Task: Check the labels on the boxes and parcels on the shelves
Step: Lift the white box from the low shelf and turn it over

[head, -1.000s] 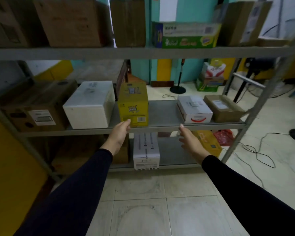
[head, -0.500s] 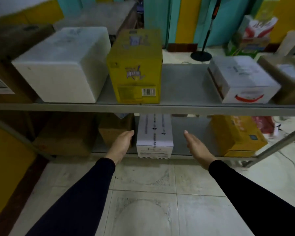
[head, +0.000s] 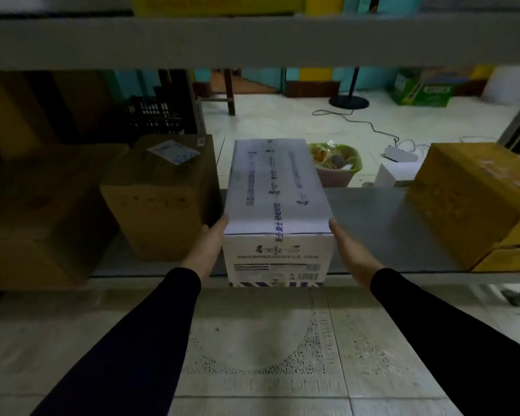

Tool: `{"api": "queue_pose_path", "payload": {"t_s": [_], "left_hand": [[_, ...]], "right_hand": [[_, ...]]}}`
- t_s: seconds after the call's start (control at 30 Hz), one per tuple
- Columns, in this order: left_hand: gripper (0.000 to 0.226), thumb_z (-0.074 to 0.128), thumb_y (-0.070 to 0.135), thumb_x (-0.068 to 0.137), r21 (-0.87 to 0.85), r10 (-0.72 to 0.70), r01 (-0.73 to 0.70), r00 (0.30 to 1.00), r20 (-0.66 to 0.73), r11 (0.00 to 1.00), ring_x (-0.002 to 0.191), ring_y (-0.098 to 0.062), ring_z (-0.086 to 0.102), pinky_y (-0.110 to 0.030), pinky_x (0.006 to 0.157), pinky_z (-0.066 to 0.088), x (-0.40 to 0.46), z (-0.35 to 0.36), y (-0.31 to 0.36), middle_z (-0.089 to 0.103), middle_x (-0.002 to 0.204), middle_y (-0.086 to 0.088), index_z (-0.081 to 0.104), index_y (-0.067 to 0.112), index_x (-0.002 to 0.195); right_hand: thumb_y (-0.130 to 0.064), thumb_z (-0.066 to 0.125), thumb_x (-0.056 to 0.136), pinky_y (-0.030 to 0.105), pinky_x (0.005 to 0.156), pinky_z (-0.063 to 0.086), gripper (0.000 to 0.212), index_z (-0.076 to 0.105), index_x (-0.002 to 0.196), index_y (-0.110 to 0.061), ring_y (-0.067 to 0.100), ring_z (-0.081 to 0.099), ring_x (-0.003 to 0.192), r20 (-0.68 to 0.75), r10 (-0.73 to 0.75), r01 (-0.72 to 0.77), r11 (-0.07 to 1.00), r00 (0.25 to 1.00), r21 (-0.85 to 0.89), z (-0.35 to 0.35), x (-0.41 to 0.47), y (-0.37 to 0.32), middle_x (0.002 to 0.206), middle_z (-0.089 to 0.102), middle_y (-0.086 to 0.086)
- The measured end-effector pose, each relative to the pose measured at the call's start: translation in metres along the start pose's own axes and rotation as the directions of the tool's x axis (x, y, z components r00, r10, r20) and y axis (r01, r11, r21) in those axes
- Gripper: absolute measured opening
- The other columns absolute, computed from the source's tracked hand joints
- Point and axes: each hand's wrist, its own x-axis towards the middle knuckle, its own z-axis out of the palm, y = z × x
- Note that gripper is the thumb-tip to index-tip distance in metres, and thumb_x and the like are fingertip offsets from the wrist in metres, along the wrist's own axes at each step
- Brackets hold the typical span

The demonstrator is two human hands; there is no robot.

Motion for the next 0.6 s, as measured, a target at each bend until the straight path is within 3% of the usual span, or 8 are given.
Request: {"api": "queue_pose_path", "payload": {"t_s": [0.07,0.1,0.17,0.23,0.33,0.4,0.47,0.6], "left_hand": [[0.062,0.05,0.075,0.085,-0.051,0.04,-0.04,0.999,0.011,0.998,0.109,-0.012,0.051,-0.037,0.103,0.03,0.002,0.006,-0.011,0.059,0.122,0.009,0.053,0.028,0.125],[0.041,0.045,0.065,0.094,-0.071,0.05,-0.047,0.998,0.032,0.996,0.101,-0.012,0.05,-0.036,0.102,0.031,0.004,0.009,-0.016,0.058,0.114,0.009,0.052,0.033,0.118],[0.027,0.036,0.058,0.101,-0.099,0.059,-0.055,0.997,0.041,0.994,0.085,-0.012,0.05,-0.031,0.09,0.038,0.004,0.017,-0.019,0.056,0.099,0.006,0.047,0.037,0.114],[0.03,0.031,0.057,0.103,-0.109,0.1,-0.096,0.994,0.032,0.989,0.075,-0.004,0.049,-0.023,0.069,0.037,-0.008,0.02,-0.018,0.054,0.088,0.01,0.047,0.036,0.117],[0.052,0.029,0.064,0.1,-0.108,0.131,-0.131,0.991,-0.01,0.985,0.08,-0.005,0.053,-0.023,0.064,0.039,-0.016,0.016,-0.007,0.058,0.095,0.01,0.049,0.029,0.132],[0.076,0.035,0.081,0.088,-0.096,0.195,-0.197,0.98,-0.032,0.976,0.095,-0.017,0.063,-0.031,0.076,0.048,-0.023,0.013,0.003,0.066,0.111,0.005,0.047,0.026,0.139],[0.093,0.04,0.089,0.077,-0.134,0.254,-0.256,0.967,-0.033,0.957,0.104,-0.021,0.066,-0.039,0.088,0.053,-0.034,0.009,0.017,0.066,0.121,-0.001,0.044,0.023,0.142],[0.088,0.04,0.075,0.09,-0.259,0.344,-0.348,0.937,-0.065,0.901,0.118,-0.024,0.057,-0.049,0.102,0.049,-0.075,0.006,0.044,0.047,0.141,-0.001,0.016,0.019,0.154]], "right_hand": [[-0.061,0.028,0.102,0.027,0.072,0.043,0.047,0.055,0.129,-0.033,0.006,0.06,0.09,0.022,-0.003,0.0,0.992,1.0,0.124,0.009,0.011,0.015,0.118,0.065,0.0],[-0.061,0.026,0.103,0.03,0.075,0.043,0.045,0.056,0.122,-0.034,0.006,0.059,0.086,0.024,-0.004,0.0,0.981,1.0,0.194,0.011,0.014,0.021,0.107,0.066,-0.002],[-0.061,0.024,0.103,0.036,0.088,0.038,0.038,0.053,0.11,-0.037,0.005,0.055,0.08,0.008,-0.009,0.006,0.962,1.0,0.272,0.015,0.017,0.024,0.092,0.06,-0.009],[-0.061,0.026,0.102,0.036,0.092,0.034,0.034,0.052,0.102,-0.039,0.003,0.053,0.079,0.003,-0.037,0.035,0.959,0.999,0.281,0.014,0.009,0.023,0.091,0.057,-0.011],[-0.061,0.028,0.102,0.032,0.088,0.043,0.037,0.058,0.101,-0.04,0.006,0.063,0.082,-0.015,-0.099,0.098,0.947,0.995,0.307,0.005,-0.002,0.01,0.095,0.065,-0.013],[-0.066,0.027,0.1,0.032,0.075,0.053,0.047,0.064,0.109,-0.038,0.011,0.073,0.082,-0.025,-0.127,0.128,0.938,0.992,0.323,-0.002,-0.012,0.0,0.096,0.074,-0.009],[-0.071,0.025,0.097,0.037,0.076,0.057,0.062,0.066,0.121,-0.03,0.016,0.075,0.091,-0.015,-0.171,0.166,0.928,0.985,0.333,-0.01,-0.026,-0.012,0.104,0.077,0.002],[-0.068,0.022,0.099,0.038,0.078,0.057,0.06,0.059,0.128,-0.03,0.022,0.074,0.097,-0.019,-0.222,0.213,0.902,0.975,0.375,-0.02,-0.046,-0.03,0.11,0.076,0.005]]}}
